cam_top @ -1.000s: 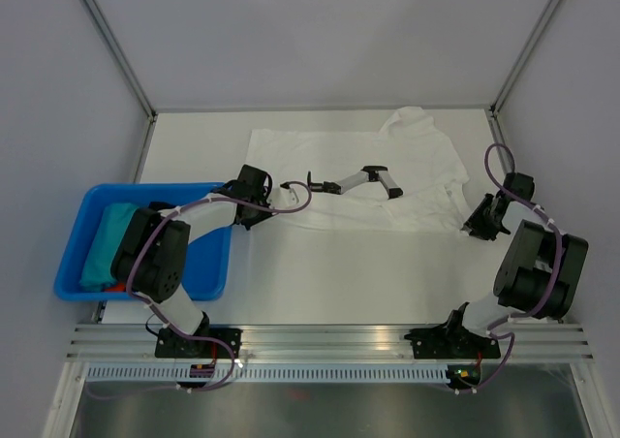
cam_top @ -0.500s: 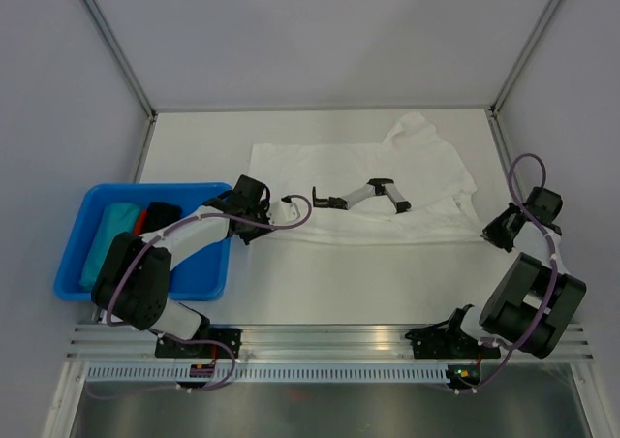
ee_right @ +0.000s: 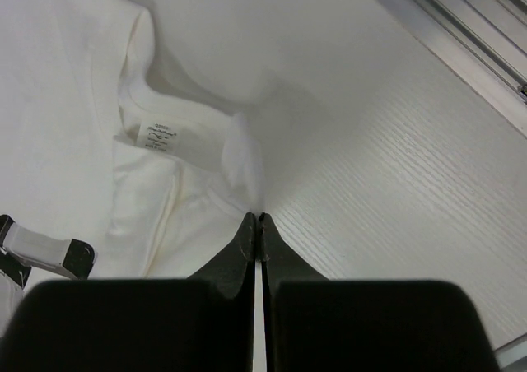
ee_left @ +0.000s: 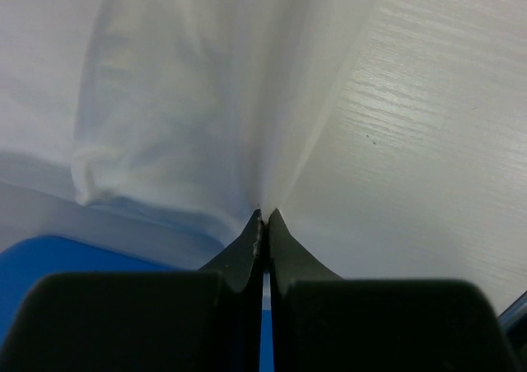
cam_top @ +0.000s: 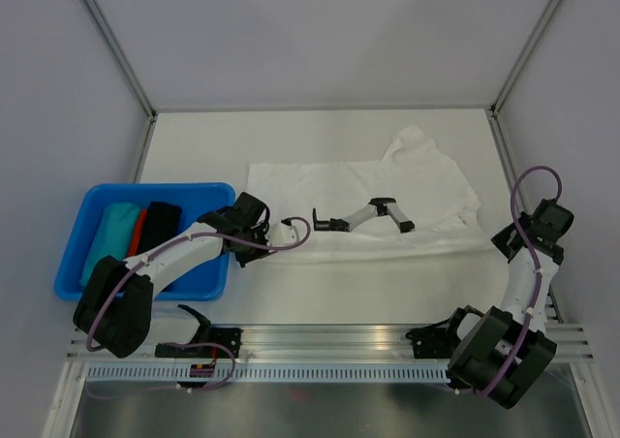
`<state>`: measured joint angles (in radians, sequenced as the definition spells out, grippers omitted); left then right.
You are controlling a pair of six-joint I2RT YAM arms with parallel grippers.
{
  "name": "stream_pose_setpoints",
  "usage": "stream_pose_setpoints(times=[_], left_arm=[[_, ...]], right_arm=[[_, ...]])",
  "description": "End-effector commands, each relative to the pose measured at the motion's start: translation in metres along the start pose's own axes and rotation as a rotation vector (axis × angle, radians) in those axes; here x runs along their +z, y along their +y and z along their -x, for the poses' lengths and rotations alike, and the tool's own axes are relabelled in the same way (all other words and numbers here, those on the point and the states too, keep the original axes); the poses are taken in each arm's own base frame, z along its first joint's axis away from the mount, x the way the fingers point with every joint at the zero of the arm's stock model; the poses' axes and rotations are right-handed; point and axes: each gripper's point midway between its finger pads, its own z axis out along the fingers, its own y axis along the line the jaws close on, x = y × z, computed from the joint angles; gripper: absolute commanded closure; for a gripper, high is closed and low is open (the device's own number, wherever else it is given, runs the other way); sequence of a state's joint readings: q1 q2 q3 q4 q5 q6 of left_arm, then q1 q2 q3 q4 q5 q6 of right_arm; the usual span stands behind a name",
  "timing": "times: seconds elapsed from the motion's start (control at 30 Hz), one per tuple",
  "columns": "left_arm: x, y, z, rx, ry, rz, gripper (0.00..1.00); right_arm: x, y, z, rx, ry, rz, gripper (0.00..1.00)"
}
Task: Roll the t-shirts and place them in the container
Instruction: Fold the tshirt
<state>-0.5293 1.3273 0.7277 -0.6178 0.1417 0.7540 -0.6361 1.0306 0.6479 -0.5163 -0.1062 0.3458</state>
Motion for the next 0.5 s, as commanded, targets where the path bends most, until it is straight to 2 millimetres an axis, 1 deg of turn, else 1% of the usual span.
stream_pose_setpoints(times=[0.0, 0.03, 0.07, 0.1, 0.13, 0.17, 0.2, 0.23, 0.27, 0.3, 0.33, 0.37, 0.4, 0.43, 0.47], left_arm=[[-0.008, -0.017, -0.013, -0.036, 0.032, -0.04, 0.98], [-0.009, -0.019, -0.013, -0.033, 0.032, -0.05, 0.98], [-0.01, -0.021, -0.014, -0.031, 0.032, -0.054, 0.98], [-0.011, -0.027, -0.017, -0.03, 0.044, -0.079, 0.98], [-0.011, -0.033, -0.017, -0.025, 0.04, -0.11, 0.98], [-0.014, -0.044, -0.02, -0.008, 0.045, -0.155, 0.94], [-0.015, -0.048, -0.022, -0.002, 0.048, -0.176, 0.85], [-0.018, -0.052, -0.022, 0.012, 0.046, -0.197, 0.62], [-0.022, -0.058, -0.023, 0.019, 0.047, -0.224, 0.55], [-0.032, -0.054, -0.013, 0.022, 0.013, -0.218, 0.5], [-0.04, -0.058, -0.007, 0.016, -0.004, -0.239, 0.46], [-0.047, -0.053, 0.0, -0.004, -0.024, -0.225, 0.46], [-0.061, -0.037, 0.019, -0.015, -0.073, -0.177, 0.45], [-0.068, -0.026, 0.031, -0.04, -0.098, -0.143, 0.45], [-0.086, -0.004, 0.057, -0.094, -0.157, -0.077, 0.45]], right_arm=[[-0.012, -0.013, 0.022, 0.015, -0.107, -0.077, 1.0], [-0.014, -0.013, 0.024, 0.012, -0.118, -0.075, 0.99], [-0.016, -0.013, 0.025, 0.01, -0.127, -0.074, 0.96], [-0.019, -0.016, 0.028, 0.011, -0.141, -0.095, 0.88], [-0.021, -0.018, 0.029, 0.014, -0.144, -0.108, 0.68], [-0.025, -0.023, 0.034, 0.018, -0.169, -0.14, 0.59], [-0.028, -0.024, 0.037, 0.017, -0.182, -0.151, 0.52], [-0.034, -0.025, 0.042, 0.018, -0.204, -0.161, 0.44], [-0.039, -0.026, 0.047, 0.02, -0.227, -0.171, 0.43], [-0.043, -0.026, 0.052, 0.025, -0.249, -0.177, 0.43], [-0.05, -0.022, 0.064, 0.028, -0.289, -0.165, 0.43], [-0.056, -0.016, 0.071, 0.026, -0.321, -0.139, 0.43], [-0.06, -0.008, 0.078, 0.032, -0.343, -0.104, 0.44], [-0.068, 0.014, 0.093, 0.024, -0.38, 0.003, 0.45], [-0.07, 0.028, 0.099, 0.043, -0.389, 0.07, 0.46]])
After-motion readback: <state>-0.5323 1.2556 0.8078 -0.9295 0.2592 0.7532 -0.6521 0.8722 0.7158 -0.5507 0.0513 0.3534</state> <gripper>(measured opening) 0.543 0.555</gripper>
